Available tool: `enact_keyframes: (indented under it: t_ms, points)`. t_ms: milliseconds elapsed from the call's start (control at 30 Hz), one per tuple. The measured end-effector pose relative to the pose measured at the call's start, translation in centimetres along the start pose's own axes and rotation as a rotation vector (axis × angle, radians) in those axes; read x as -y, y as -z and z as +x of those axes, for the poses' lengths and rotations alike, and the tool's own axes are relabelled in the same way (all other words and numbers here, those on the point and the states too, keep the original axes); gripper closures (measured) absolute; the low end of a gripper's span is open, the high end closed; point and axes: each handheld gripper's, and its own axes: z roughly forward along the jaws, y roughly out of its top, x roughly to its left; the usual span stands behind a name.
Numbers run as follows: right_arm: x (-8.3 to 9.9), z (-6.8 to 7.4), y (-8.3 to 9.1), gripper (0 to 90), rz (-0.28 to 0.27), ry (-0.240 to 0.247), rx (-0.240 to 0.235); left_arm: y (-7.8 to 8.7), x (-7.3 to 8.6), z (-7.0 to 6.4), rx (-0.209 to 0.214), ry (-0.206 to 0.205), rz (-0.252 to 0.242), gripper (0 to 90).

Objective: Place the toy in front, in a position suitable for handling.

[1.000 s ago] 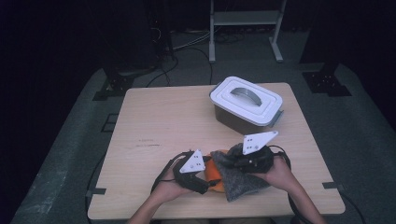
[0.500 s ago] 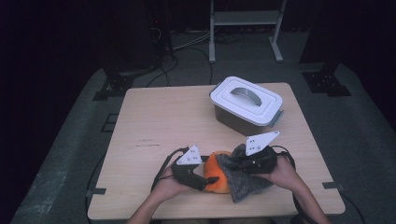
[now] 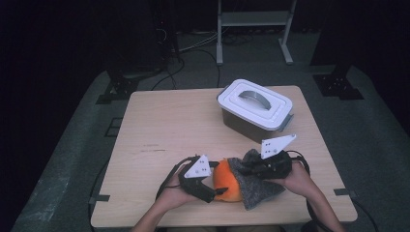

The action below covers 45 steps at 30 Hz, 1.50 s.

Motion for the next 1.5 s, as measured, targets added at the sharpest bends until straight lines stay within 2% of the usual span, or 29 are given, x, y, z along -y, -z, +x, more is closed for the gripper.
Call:
enact_keyframes:
  t_ms: [67, 100, 133, 200, 233, 300, 367, 467, 533, 600, 667, 700, 767, 800, 833, 900, 1000, 1067, 1133, 1233, 1367, 1433, 1500]
  points:
    - [0.0, 0.1, -0.1, 77.6, 0.003, 0.006, -0.008, -0.2, 0.1, 0.4, 0.023, 0.059, -0.006, 9.4]
    - [-0.2, 0.3, -0.2, 77.4, 0.008, 0.013, -0.018, -0.3, 0.2, 0.5, 0.02, 0.065, -0.003, 9.5]
    - [-0.4, 0.5, -0.4, 77.2, 0.016, 0.021, -0.034, -0.3, 0.2, 0.4, 0.015, 0.056, 0.013, 11.2]
    - [-0.9, 1.1, -1.0, 77.1, 0.032, 0.061, -0.041, -0.3, 0.2, 0.0, -0.006, 0.0, 0.022, 21.2]
    - [-1.2, 1.4, -1.2, 77.2, 0.033, 0.074, -0.036, -0.2, 0.2, -0.4, -0.016, -0.029, 0.022, 22.9]
    - [-1.8, 1.8, -1.3, 77.2, 0.026, 0.094, -0.025, -0.1, 0.1, -0.7, -0.02, -0.052, 0.023, 23.6]
    - [-1.8, 1.6, -1.2, 77.4, 0.008, 0.084, -0.011, 0.0, 0.1, -0.8, -0.031, -0.071, 0.027, 25.1]
    - [-1.3, 0.8, -0.6, 77.4, -0.006, 0.05, 0.016, 0.0, 0.1, -0.7, -0.021, -0.072, 0.02, 25.5]
    - [-0.6, 0.2, -0.1, 77.4, 0.0, 0.017, 0.021, 0.1, 0.1, -0.6, -0.01, -0.062, 0.012, 25.0]
    - [0.1, -0.1, 0.0, 77.5, -0.008, 0.005, 0.006, 0.1, 0.0, -0.3, 0.001, -0.035, -0.001, 18.5]
    - [0.3, -0.1, 0.0, 77.4, -0.006, 0.009, -0.009, -0.1, 0.0, 0.2, 0.031, 0.021, -0.004, 8.9]
    - [0.3, 0.0, 0.0, 77.4, 0.0, 0.012, -0.021, -0.2, 0.0, 0.3, 0.031, 0.04, -0.011, 7.8]
    - [0.2, 0.2, 0.0, 77.4, 0.016, 0.039, -0.038, -0.4, 0.2, 0.4, 0.03, 0.059, 0.014, 7.8]
    - [0.1, 0.3, 0.0, 77.4, 0.022, 0.047, -0.043, -0.5, 0.3, 0.3, 0.033, 0.059, 0.026, 9.2]
    - [-0.1, 0.4, -0.1, 77.4, 0.027, 0.053, -0.045, -0.5, 0.3, 0.1, 0.019, 0.045, 0.026, 14.2]
    - [-0.6, 0.8, -0.1, 77.3, 0.039, 0.069, -0.023, -0.5, 0.0, -0.3, 0.007, 0.019, 0.02, 19.6]
    - [-1.6, 1.7, -0.1, 77.3, -0.002, 0.094, 0.0, -0.4, -0.4, -0.8, 0.004, -0.003, 0.013, 20.5]
    - [-2.0, 2.1, -0.5, 77.3, 0.005, 0.118, 0.012, -0.4, -0.3, -0.7, 0.003, -0.006, 0.019, 20.1]
    - [-1.8, 2.0, -0.7, 77.4, 0.0, 0.103, 0.021, -0.3, -0.1, -0.6, 0.002, -0.009, 0.011, 20.9]
    - [-1.2, 1.1, -0.5, 77.5, -0.004, 0.07, 0.02, -0.1, -0.2, -0.7, 0.0, -0.024, 0.009, 24.1]
    - [-0.1, 0.1, 0.4, 77.4, 0.001, 0.023, 0.058, -0.2, 0.0, -0.5, 0.003, -0.011, 0.008, 23.4]
    - [0.0, 0.1, 0.5, 77.4, -0.012, 0.013, 0.051, -0.2, -0.1, -0.5, 0.003, -0.012, 0.011, 23.0]
    - [-0.3, 0.6, 0.4, 77.4, -0.02, 0.036, 0.029, -0.2, -0.1, -0.5, -0.003, -0.013, 0.017, 23.1]
